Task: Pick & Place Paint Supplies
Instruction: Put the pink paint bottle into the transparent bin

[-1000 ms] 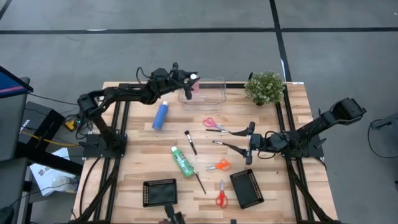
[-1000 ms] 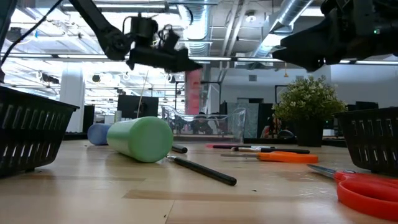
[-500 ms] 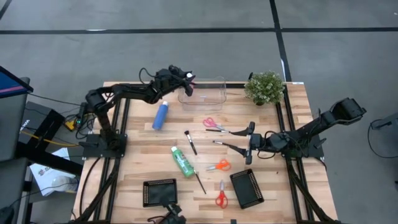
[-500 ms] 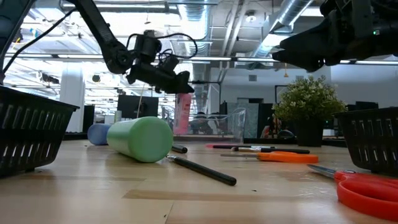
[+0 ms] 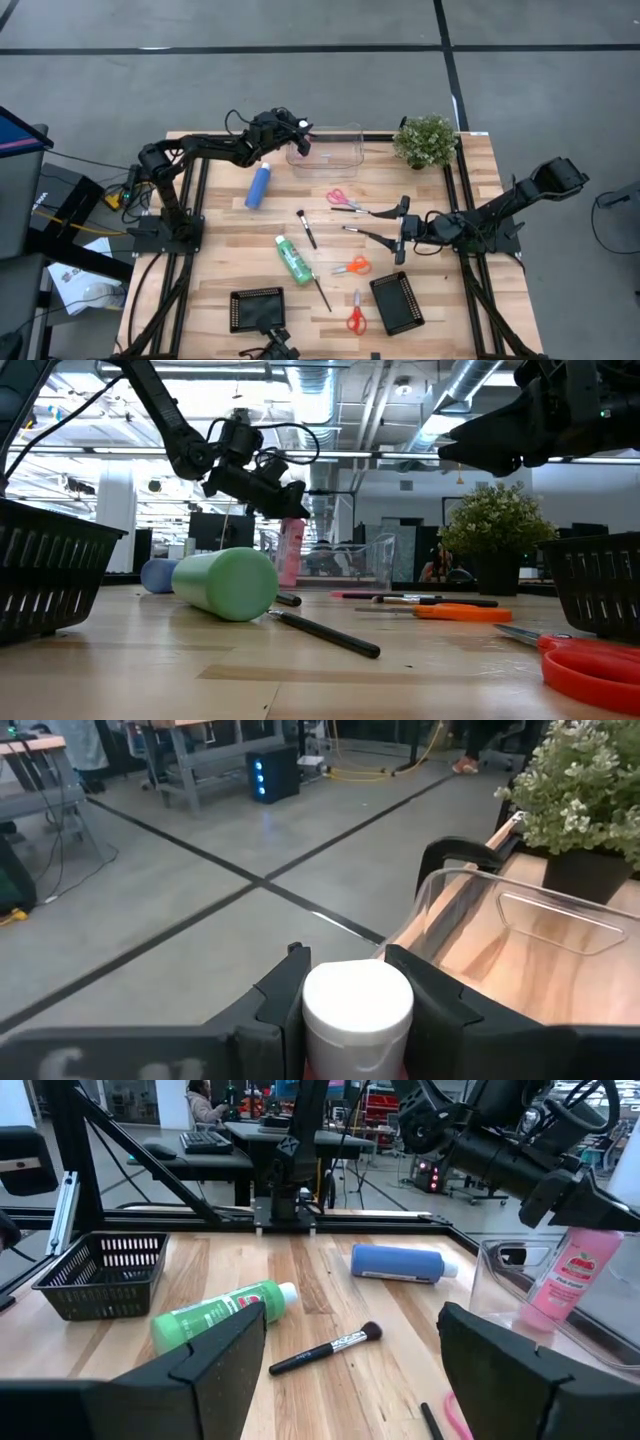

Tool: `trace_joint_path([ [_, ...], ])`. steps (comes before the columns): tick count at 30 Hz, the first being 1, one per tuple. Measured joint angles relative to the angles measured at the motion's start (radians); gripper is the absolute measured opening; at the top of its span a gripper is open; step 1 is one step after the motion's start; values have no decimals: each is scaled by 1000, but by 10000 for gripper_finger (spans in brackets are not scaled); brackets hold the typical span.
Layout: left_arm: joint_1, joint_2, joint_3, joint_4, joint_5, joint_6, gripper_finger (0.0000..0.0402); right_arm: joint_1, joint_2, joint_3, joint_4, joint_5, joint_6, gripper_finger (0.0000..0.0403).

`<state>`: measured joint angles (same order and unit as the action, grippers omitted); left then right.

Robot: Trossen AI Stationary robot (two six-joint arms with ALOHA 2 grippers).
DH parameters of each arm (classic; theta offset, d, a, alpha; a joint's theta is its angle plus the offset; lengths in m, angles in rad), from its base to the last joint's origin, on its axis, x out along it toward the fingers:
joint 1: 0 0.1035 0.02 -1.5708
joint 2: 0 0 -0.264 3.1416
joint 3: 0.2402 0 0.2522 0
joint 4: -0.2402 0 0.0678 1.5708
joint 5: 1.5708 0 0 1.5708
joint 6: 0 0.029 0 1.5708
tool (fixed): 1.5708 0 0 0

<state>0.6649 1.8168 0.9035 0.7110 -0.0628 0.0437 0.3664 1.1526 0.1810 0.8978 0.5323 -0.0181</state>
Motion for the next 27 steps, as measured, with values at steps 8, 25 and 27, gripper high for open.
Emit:
trace_joint_path([
  [8,-2,-2,0,-13,2,-26,104,0,0,0,0,0,1,279],
  [25,-2,-11,-69,69,37,-36,220,0,0,0,0,0,3,279],
  [27,-2,-12,-70,73,54,-29,215,0,0,0,0,0,3,279],
])
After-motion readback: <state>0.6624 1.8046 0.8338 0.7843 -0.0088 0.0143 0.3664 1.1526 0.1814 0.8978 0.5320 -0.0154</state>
